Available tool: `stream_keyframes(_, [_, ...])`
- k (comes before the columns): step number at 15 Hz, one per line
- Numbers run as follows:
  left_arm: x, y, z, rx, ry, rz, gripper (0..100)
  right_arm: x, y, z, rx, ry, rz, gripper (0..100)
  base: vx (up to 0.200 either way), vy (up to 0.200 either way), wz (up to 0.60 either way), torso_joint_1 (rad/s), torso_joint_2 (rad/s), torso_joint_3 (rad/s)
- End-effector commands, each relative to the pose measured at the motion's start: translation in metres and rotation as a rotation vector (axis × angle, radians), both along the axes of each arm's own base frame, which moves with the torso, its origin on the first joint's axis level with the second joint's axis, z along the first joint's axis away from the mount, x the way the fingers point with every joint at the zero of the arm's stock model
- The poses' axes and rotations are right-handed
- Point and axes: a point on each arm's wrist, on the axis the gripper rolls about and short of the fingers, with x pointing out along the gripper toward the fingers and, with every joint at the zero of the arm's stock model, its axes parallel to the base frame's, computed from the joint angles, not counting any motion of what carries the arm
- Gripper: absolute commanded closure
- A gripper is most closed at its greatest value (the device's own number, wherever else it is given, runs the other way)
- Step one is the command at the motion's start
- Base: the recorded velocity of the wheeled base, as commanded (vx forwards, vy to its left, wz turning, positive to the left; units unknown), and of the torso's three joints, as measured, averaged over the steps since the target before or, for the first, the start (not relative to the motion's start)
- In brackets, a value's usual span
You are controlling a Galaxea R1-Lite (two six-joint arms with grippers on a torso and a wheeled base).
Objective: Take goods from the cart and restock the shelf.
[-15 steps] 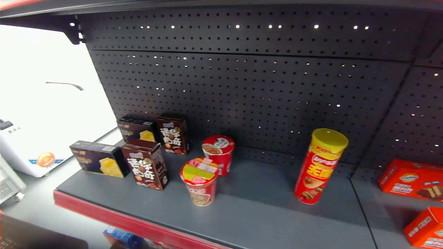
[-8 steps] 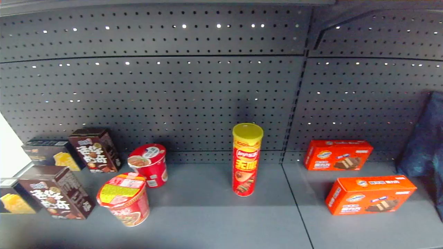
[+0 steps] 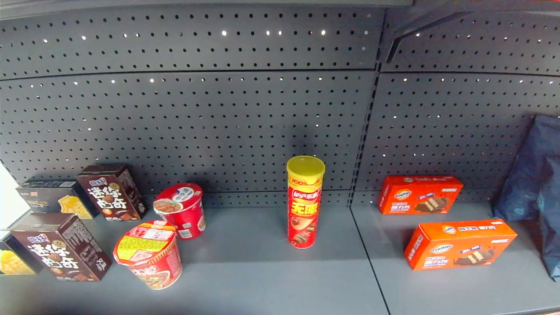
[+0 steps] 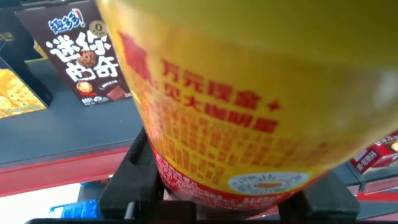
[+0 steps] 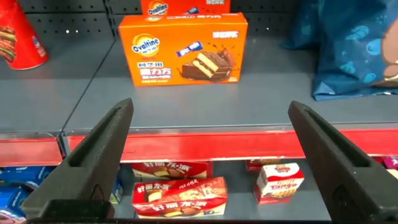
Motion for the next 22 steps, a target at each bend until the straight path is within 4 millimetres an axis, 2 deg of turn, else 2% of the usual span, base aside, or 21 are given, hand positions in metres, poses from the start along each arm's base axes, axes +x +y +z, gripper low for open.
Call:
stream_keyframes(1, [0.0, 0.0, -0.002, 0.003, 0.005, 0.0, 100, 0.0, 0.0, 0.0, -0.001, 0.004, 0.0, 0, 0.0, 0.0, 0.6, 0.002, 0.0, 0.002])
stream_keyframes(3, [0.0, 0.0, -0.003, 0.003, 0.008, -0.001, 100, 0.0, 0.0, 0.0, 0.001, 0.0, 0.0, 0, 0.0, 0.0, 0.6, 0.002, 0.0, 0.0])
stream_keyframes(7, [0.001, 0.0, -0.003, 0.001, 0.007, -0.002, 100, 0.0, 0.0, 0.0, 0.001, 0.0, 0.0, 0, 0.0, 0.0, 0.0, 0.0, 0.0, 0.0])
stream_keyframes(10, [-0.001, 0.0, 0.004, 0.007, -0.022, 0.006, 100, 0.0, 0.0, 0.001, -0.024, 0.007, 0.0, 0, 0.0, 0.0, 0.0, 0.0, 0.0, 0.0])
stream_keyframes(12, [-0.005, 0.002, 0.014, 0.023, -0.051, 0.059, 100, 0.001, -0.001, 0.001, -0.029, 0.022, -0.076, 0, 0.0, 0.0, 0.0, 0.0, 0.0, 0.0])
stream_keyframes(15, [-0.01, 0.005, 0.024, 0.031, -0.053, 0.133, 100, 0.002, -0.001, 0.001, -0.073, 0.033, -0.047, 0, 0.0, 0.0, 0.0, 0.0, 0.0, 0.0])
stream_keyframes(17, [-0.015, 0.006, 0.03, 0.039, -0.035, 0.18, 100, 0.003, -0.001, 0.002, -0.037, 0.039, -0.026, 0, 0.0, 0.0, 0.0, 0.0, 0.0, 0.0])
stream_keyframes(21, [-0.019, 0.009, 0.033, 0.05, -0.019, 0.233, 100, 0.003, -0.002, 0.003, 0.041, 0.036, -0.148, 0, 0.0, 0.0, 0.0, 0.0, 0.0, 0.0])
stream_keyframes(22, [-0.017, 0.009, 0.027, 0.053, 0.009, 0.206, 100, 0.014, 0.002, 0.052, 0.016, 0.032, -0.243, 0, 0.0, 0.0, 0.0, 0.0, 0.0, 0.0])
